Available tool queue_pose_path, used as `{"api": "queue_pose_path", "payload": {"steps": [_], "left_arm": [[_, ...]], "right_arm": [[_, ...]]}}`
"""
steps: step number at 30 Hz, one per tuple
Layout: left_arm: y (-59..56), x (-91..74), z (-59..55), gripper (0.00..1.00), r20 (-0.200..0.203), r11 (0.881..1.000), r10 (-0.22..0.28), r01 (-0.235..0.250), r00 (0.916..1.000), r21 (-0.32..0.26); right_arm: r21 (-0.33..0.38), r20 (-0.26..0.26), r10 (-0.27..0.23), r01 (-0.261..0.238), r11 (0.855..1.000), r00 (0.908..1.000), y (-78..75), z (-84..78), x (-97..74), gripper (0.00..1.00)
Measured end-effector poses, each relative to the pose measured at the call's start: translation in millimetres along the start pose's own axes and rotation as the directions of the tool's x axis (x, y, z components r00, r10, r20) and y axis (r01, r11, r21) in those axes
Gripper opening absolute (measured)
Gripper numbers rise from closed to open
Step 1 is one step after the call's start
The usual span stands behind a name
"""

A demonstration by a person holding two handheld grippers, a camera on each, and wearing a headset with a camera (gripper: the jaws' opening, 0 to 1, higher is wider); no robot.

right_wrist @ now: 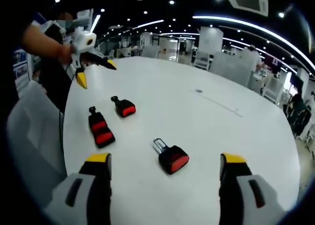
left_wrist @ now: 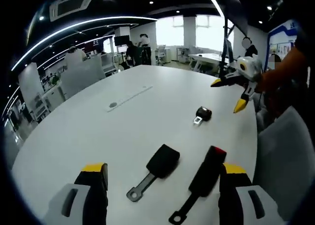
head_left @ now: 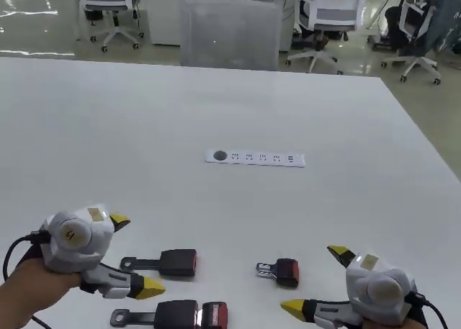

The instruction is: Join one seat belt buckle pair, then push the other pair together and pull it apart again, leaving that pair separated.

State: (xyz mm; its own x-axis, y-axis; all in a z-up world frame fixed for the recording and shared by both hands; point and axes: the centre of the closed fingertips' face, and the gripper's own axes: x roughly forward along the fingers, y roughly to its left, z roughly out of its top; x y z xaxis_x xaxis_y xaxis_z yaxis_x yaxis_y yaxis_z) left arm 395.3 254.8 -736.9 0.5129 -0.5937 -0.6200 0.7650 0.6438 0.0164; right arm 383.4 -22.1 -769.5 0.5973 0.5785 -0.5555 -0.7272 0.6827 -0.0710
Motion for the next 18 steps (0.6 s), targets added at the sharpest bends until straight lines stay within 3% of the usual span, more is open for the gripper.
{"api": "queue_pose_path", "payload": {"steps": [7, 14, 18], "left_arm": [[-12.8, -28.0, -17.0, 0.99, 0.035, 0.999, 0.027, -0.026, 0.9990, -0.023], [-30.3, -42.1, -42.1, 1.00, 0.033, 0.999, 0.029, -0.027, 0.9990, -0.046], [-35.6, -50.0, -48.9, 1.00, 0.049, 0.996, 0.040, -0.036, 0.9980, -0.077]], "right_arm": [[-0.009, 0.043, -0.022, 0.022, 1.000, 0.9988, 20.9, 7.8, -15.4, 0.95], [-0.015, 0.060, -0.028, 0.029, 0.999, 0.9978, 35.9, 6.5, -29.2, 0.97], [-0.019, 0.056, -0.027, 0.028, 0.999, 0.9981, 41.8, 1.5, -35.1, 0.97]]}}
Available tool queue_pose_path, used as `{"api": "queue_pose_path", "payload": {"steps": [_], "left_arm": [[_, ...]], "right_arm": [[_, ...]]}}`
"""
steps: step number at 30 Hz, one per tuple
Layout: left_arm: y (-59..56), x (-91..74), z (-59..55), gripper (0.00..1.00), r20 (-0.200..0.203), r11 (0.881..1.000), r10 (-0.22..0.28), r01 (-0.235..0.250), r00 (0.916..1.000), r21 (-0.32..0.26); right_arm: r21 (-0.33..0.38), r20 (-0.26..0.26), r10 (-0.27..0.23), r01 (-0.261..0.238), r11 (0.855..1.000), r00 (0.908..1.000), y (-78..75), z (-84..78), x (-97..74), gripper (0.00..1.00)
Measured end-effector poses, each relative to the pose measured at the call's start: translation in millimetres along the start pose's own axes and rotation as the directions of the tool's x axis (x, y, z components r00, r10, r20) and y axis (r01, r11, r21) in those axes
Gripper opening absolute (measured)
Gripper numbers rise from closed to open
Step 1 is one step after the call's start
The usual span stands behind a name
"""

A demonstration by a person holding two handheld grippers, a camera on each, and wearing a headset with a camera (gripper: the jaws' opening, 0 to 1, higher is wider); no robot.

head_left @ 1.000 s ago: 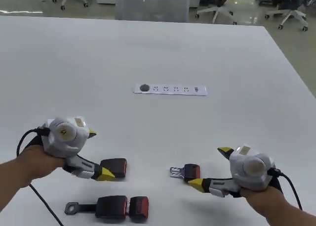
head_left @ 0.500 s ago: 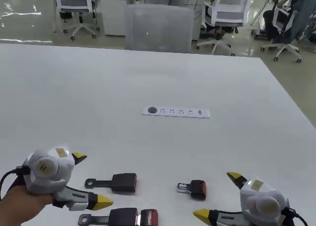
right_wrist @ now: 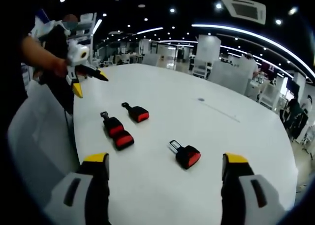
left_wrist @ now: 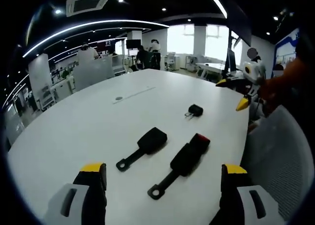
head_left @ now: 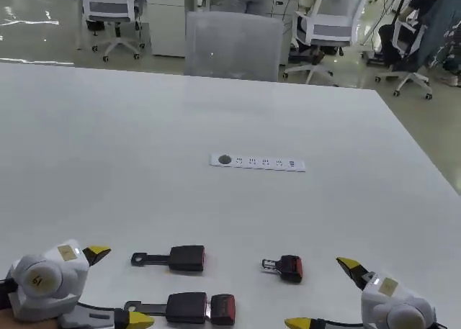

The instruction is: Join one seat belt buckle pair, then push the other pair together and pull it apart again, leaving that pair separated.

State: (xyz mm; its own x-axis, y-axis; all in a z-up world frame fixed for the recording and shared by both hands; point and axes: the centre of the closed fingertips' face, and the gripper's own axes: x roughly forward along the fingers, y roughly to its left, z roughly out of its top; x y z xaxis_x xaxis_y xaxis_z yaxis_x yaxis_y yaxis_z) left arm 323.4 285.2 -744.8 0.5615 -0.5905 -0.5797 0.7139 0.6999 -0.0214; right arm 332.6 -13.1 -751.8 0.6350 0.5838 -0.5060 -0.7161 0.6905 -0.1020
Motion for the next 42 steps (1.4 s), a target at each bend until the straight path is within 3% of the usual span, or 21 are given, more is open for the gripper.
{"api": "queue_pose_path", "payload": {"steps": [8, 14, 42], "left_arm": [[-1.3, -7.3, -3.4, 1.00, 0.028, 0.999, 0.019, -0.018, 0.9994, -0.034], [-4.8, -8.4, 0.1, 1.00, 0.041, 0.999, 0.021, -0.020, 0.9989, -0.034], [-13.6, -13.3, -2.6, 1.00, 0.055, 0.999, 0.008, -0.006, 0.9984, -0.034]], "right_arm": [[0.015, 0.010, -0.014, 0.013, 1.000, 0.9999, 4.9, -3.0, -9.0, 0.98], [0.039, 0.023, -0.036, 0.035, 0.999, 0.9991, 4.6, -2.5, -11.7, 0.99], [0.076, 0.030, -0.066, 0.064, 0.995, 0.9974, 14.4, -5.3, -16.0, 1.00]]}}
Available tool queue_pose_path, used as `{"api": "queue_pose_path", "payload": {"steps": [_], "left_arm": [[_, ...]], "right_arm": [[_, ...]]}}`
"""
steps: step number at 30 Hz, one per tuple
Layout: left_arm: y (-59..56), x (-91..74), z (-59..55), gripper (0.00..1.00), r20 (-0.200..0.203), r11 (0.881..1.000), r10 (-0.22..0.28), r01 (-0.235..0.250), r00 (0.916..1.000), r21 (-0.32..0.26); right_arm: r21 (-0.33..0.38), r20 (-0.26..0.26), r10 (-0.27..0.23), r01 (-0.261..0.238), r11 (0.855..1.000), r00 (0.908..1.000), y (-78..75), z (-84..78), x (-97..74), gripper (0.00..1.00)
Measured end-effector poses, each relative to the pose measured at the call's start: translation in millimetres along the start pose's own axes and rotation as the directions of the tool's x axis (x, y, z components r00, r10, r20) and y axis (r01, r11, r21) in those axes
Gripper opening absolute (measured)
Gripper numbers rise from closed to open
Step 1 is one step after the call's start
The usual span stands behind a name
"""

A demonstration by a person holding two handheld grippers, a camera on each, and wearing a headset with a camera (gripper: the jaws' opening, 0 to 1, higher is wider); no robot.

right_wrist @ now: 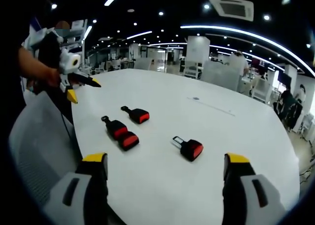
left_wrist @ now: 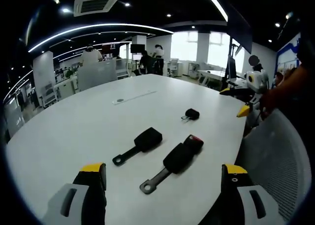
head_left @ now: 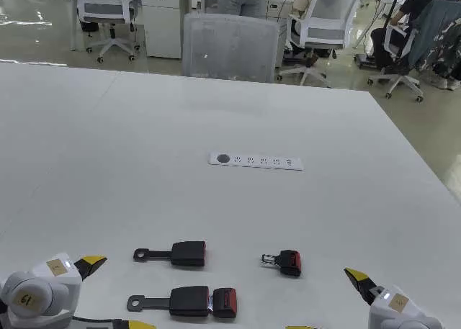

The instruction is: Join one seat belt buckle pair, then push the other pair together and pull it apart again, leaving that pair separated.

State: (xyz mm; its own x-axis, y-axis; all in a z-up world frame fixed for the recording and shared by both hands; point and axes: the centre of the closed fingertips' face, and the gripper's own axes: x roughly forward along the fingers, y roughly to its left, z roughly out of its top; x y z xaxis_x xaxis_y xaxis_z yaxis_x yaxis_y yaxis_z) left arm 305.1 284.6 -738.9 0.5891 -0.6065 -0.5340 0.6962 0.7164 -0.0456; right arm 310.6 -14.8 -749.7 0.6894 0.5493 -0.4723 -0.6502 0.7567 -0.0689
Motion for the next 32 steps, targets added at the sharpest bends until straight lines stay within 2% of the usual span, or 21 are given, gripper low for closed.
{"api": "queue_pose_path", "payload": {"steps": [12, 26, 32], "left_arm": [[-3.5, -0.8, -1.4, 1.00, 0.000, 1.000, -0.003, 0.003, 1.0000, -0.002], [-3.0, 0.0, 0.3, 1.00, 0.004, 1.000, -0.010, 0.010, 0.9999, 0.006], [-2.6, 1.4, 0.2, 0.99, 0.001, 1.000, -0.015, 0.015, 0.9999, 0.011]], "right_arm": [[0.014, 0.000, 0.001, -0.001, 1.000, 1.0000, 4.2, -1.7, 0.5, 1.00], [0.025, -0.001, -0.001, 0.001, 1.000, 1.0000, 8.9, -2.6, 0.8, 1.00], [0.029, -0.015, -0.001, 0.001, 1.000, 0.9999, 9.9, -7.6, 1.5, 1.00]]}}
